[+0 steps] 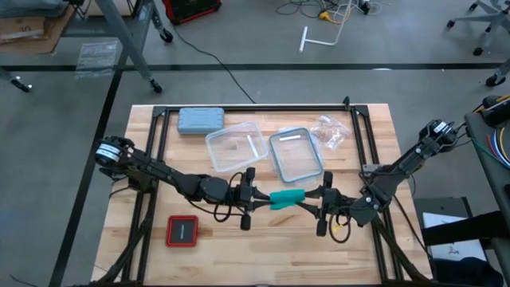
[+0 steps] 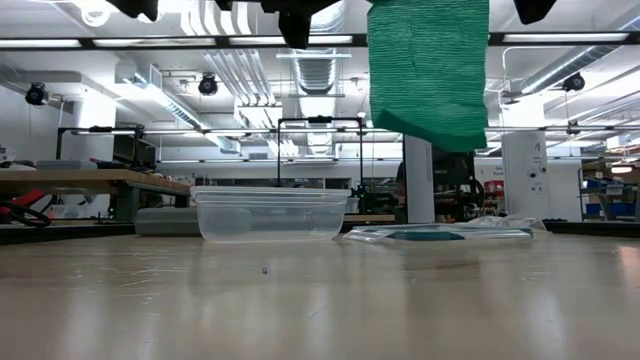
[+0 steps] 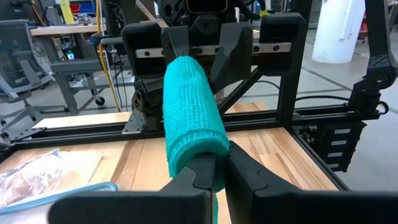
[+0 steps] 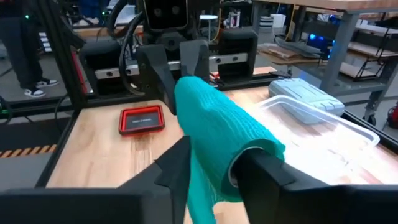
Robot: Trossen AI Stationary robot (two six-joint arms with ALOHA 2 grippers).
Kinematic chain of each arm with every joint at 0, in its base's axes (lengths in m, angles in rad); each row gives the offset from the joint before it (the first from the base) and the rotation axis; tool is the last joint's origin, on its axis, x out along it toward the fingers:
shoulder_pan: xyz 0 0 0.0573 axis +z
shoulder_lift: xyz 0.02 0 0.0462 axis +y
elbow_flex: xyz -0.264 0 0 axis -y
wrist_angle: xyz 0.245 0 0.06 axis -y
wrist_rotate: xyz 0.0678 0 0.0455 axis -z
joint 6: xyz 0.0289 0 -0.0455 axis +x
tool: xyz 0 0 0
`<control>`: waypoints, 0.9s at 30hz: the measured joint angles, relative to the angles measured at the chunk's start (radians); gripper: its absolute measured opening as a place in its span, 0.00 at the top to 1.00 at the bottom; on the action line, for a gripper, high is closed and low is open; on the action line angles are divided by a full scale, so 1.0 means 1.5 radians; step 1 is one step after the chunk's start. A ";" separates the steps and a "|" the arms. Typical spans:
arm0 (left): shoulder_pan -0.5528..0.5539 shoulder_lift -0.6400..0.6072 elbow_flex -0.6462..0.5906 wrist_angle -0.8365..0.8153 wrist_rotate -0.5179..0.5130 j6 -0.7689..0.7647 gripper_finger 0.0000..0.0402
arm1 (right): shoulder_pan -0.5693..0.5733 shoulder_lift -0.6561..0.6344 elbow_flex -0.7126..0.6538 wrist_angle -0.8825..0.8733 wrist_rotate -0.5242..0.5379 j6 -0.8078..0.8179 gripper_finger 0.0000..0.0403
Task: Roll bandage
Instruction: Roll the blue bandage
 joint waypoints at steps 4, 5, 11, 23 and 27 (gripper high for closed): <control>0.000 0.000 0.000 -0.001 -0.003 -0.010 0.93 | -0.005 0.001 0.000 0.002 -0.016 0.000 0.92; 0.001 0.000 0.000 0.000 -0.006 -0.020 0.91 | -0.005 0.002 0.000 0.002 -0.022 -0.003 0.95; 0.002 0.000 0.000 0.019 -0.008 -0.080 0.80 | -0.009 0.002 0.000 0.002 -0.027 -0.049 0.98; 0.002 -0.009 0.000 0.040 0.005 -0.121 0.70 | -0.009 0.002 0.000 0.002 -0.018 -0.202 0.99; 0.003 -0.009 0.000 0.041 0.006 -0.147 0.70 | -0.009 0.002 0.000 0.001 -0.017 -0.249 0.99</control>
